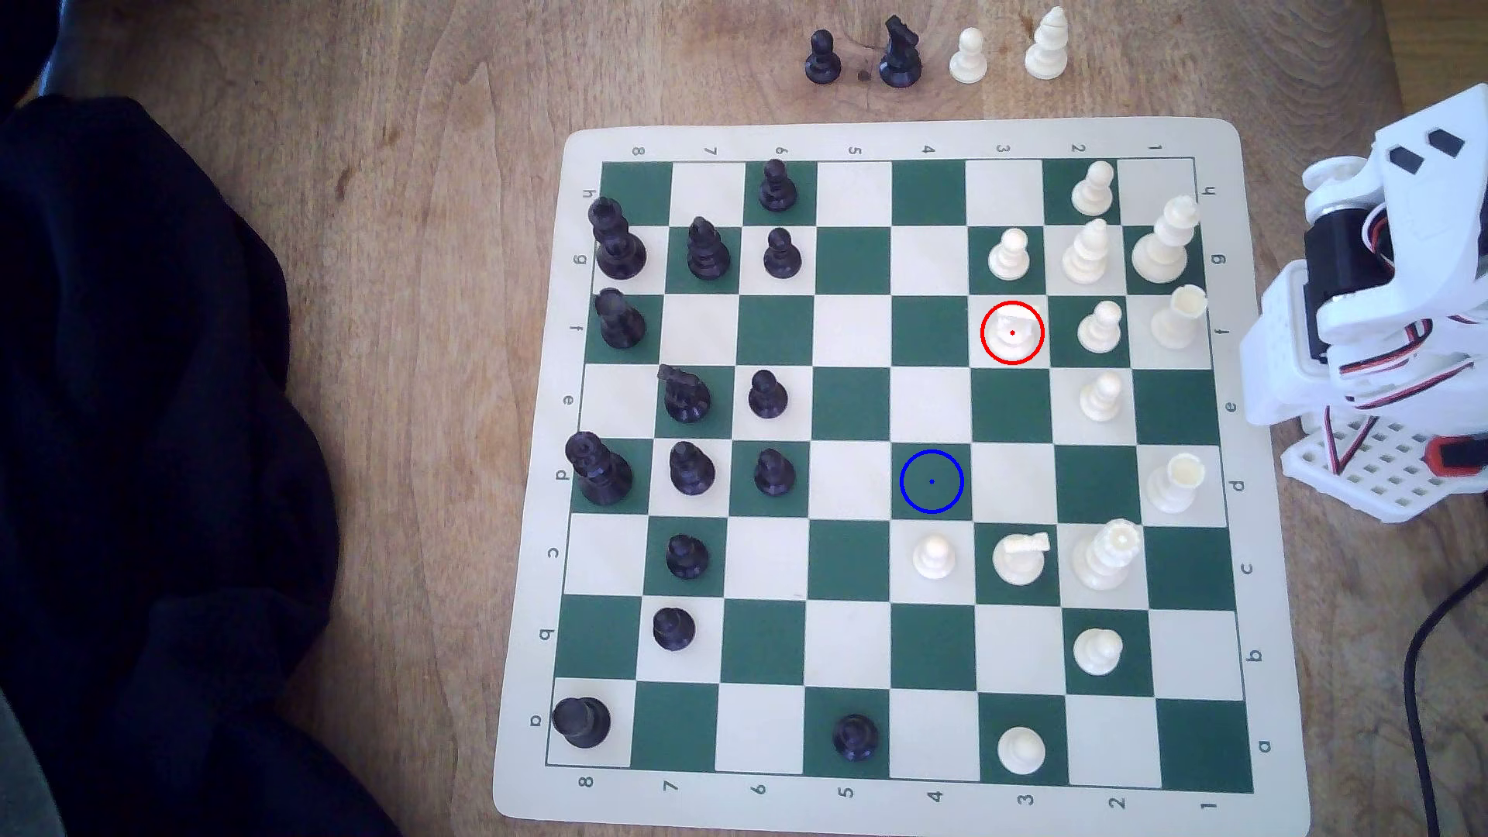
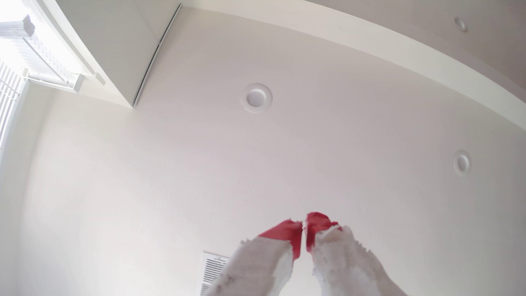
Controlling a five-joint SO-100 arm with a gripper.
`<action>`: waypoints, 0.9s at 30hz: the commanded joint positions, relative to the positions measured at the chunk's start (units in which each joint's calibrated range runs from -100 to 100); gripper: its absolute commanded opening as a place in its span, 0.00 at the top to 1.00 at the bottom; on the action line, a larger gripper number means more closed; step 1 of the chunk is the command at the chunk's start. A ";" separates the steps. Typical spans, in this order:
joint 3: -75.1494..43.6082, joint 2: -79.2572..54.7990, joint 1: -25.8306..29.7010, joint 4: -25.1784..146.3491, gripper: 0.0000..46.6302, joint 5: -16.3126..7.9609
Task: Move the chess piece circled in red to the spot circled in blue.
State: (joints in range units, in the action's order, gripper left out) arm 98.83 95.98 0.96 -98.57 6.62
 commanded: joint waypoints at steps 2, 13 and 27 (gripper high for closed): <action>0.99 -0.22 -0.84 5.53 1.00 -2.54; -8.98 -0.22 -5.22 48.77 1.00 -2.78; -25.21 -0.22 -17.03 104.46 0.96 -3.03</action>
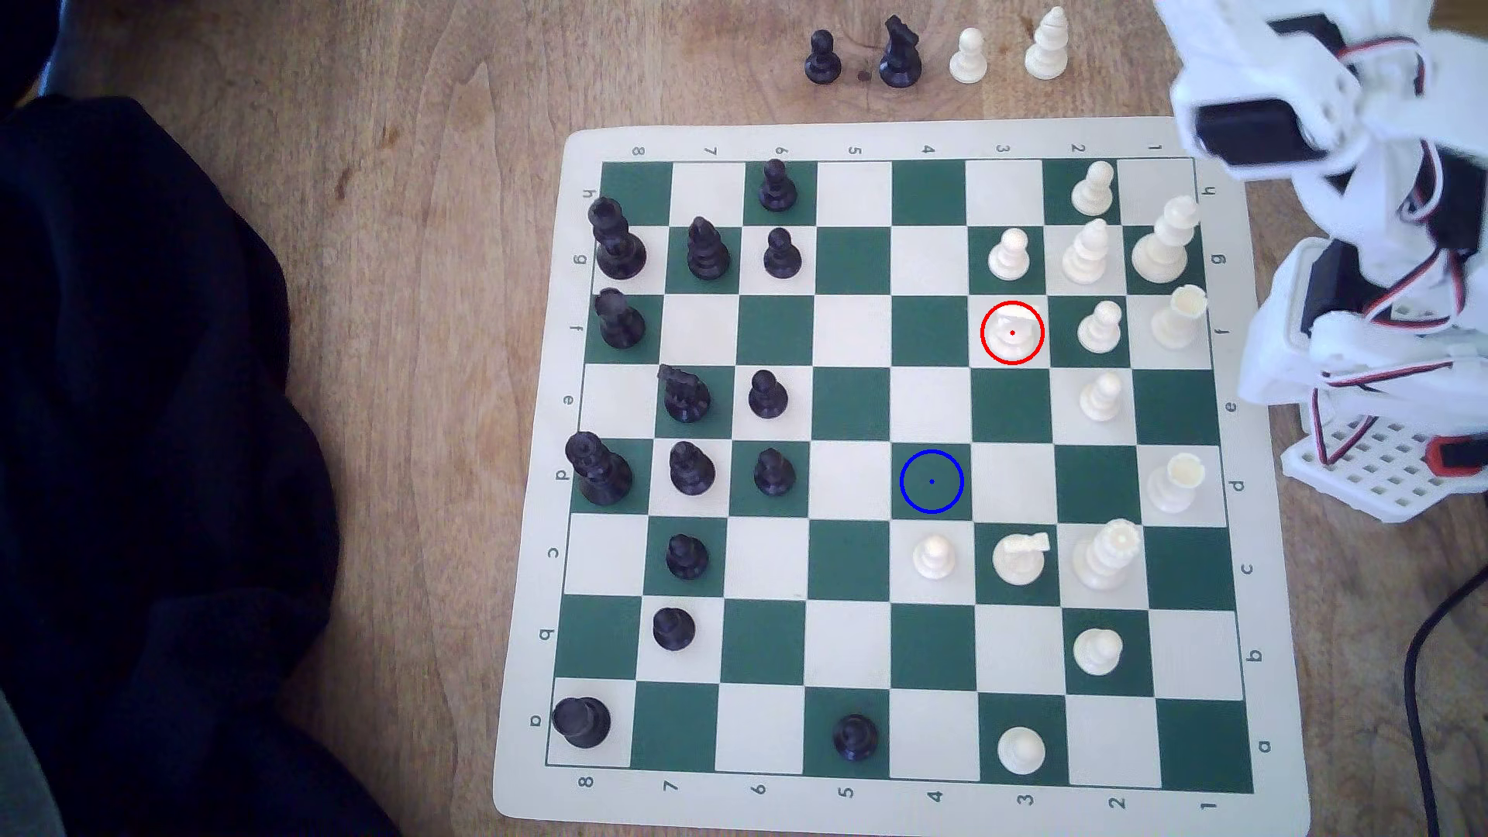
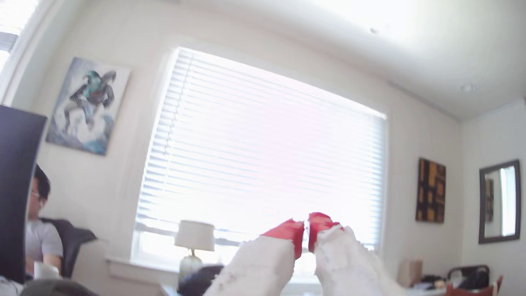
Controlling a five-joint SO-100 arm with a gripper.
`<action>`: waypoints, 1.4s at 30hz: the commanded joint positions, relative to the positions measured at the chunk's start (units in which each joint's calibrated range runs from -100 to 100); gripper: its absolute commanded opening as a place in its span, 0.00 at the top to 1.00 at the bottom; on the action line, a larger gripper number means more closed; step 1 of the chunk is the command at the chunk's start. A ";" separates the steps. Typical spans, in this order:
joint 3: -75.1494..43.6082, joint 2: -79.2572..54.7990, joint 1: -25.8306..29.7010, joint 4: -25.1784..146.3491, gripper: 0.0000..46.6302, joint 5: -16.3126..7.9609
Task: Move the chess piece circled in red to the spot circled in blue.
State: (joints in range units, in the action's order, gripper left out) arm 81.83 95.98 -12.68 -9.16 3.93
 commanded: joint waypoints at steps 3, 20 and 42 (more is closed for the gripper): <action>-13.02 -0.22 -5.97 28.90 0.87 -0.34; -29.52 -13.04 0.37 84.76 0.92 1.47; -34.15 -45.72 4.59 83.77 0.84 -3.71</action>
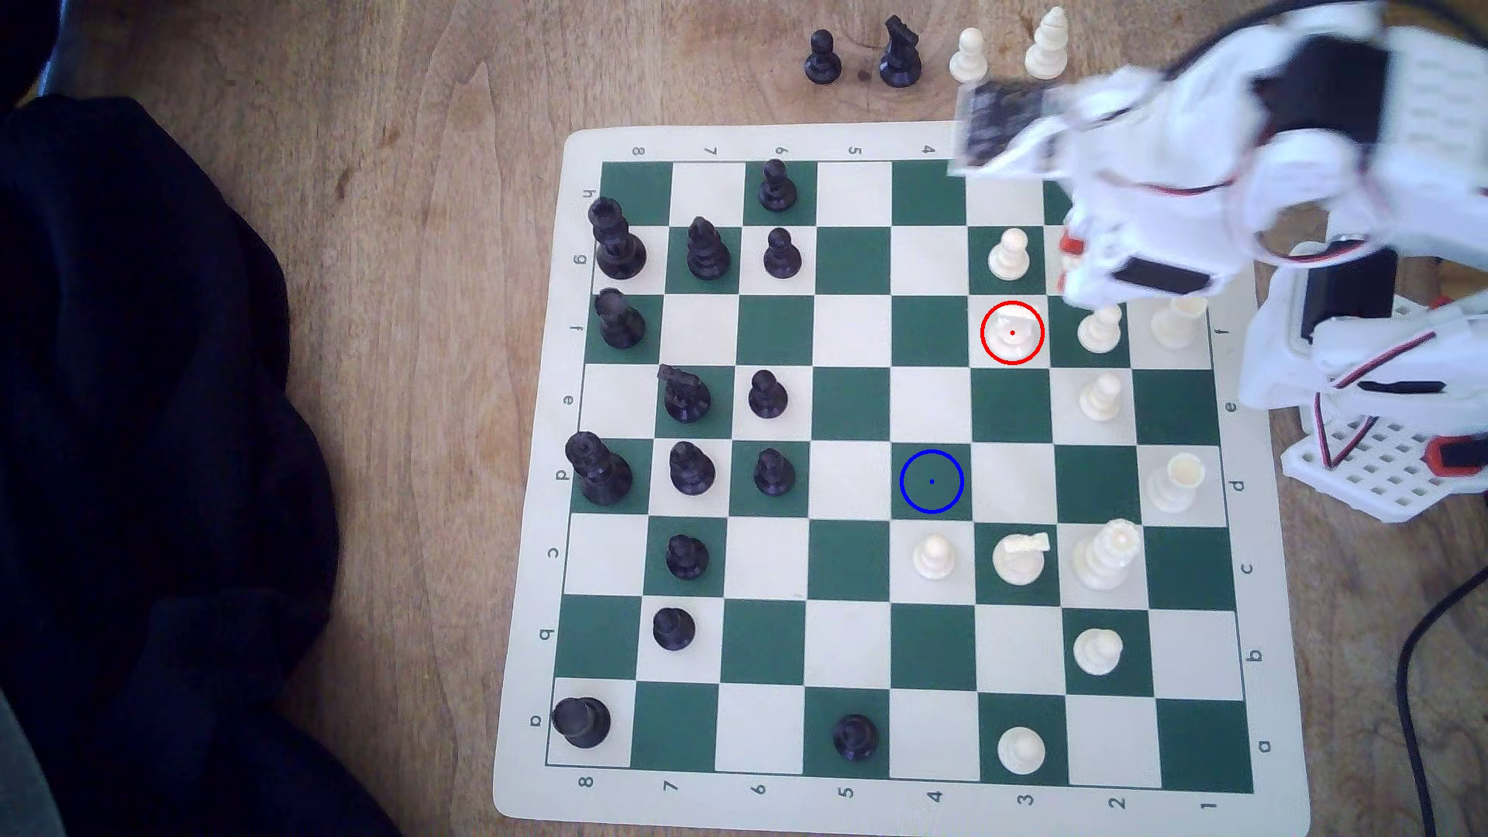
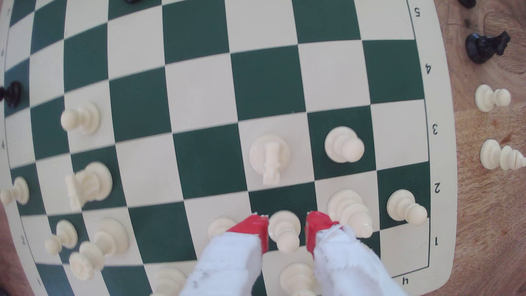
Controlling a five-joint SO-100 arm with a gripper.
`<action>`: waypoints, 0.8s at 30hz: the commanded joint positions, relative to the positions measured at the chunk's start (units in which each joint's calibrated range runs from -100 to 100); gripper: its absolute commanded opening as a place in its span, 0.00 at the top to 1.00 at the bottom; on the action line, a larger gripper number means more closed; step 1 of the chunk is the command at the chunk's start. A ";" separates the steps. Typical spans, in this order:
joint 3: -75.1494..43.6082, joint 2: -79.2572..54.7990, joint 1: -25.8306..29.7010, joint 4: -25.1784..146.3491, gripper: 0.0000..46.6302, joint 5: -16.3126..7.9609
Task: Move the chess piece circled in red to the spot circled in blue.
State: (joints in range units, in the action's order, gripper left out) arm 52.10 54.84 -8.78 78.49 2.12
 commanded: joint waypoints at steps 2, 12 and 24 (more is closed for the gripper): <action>-4.41 -5.43 1.07 -4.61 0.84 -2.39; -2.06 -8.49 2.24 -6.99 0.82 -2.93; 4.29 -11.88 -0.26 -12.64 0.75 -1.37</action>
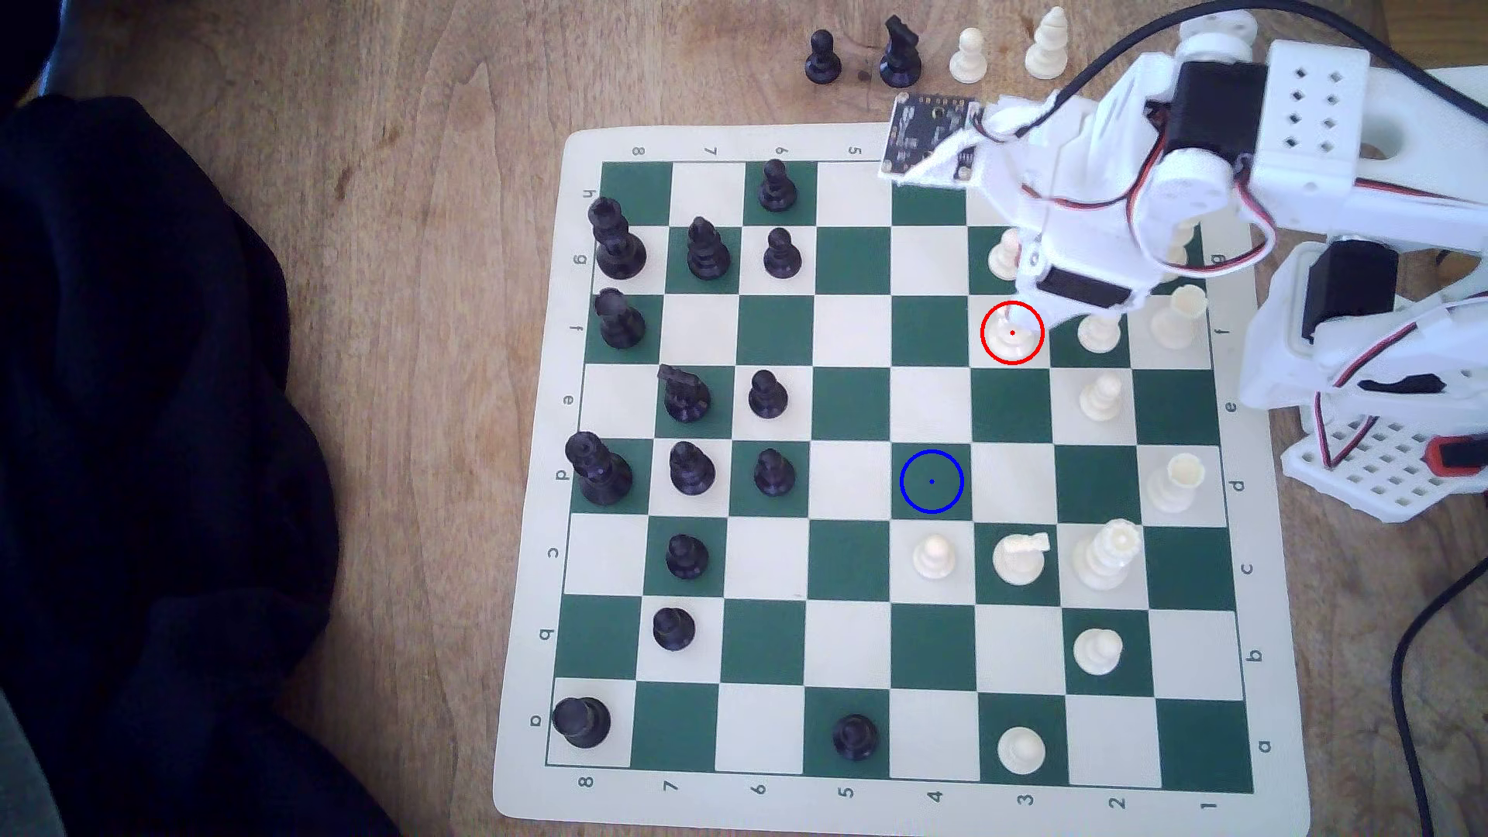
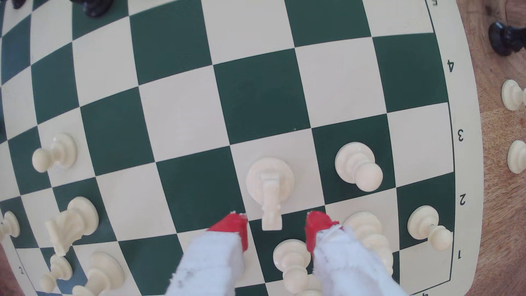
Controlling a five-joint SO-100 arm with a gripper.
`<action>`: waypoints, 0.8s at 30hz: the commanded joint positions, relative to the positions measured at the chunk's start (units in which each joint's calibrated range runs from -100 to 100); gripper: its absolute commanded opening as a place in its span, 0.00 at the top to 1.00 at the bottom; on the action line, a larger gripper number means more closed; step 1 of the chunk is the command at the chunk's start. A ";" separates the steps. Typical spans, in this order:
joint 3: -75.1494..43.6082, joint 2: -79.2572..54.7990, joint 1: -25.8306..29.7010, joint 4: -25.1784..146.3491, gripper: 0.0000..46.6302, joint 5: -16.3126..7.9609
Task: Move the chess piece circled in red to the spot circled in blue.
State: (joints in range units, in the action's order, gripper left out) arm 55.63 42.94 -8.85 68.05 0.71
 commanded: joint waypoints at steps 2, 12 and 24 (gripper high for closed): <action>1.31 -0.07 -0.26 -3.02 0.73 0.05; 3.40 -1.60 0.52 -5.48 0.73 0.05; 4.48 -5.17 1.61 -9.16 0.74 -0.29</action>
State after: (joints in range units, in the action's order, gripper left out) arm 60.60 38.50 -8.11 60.32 0.71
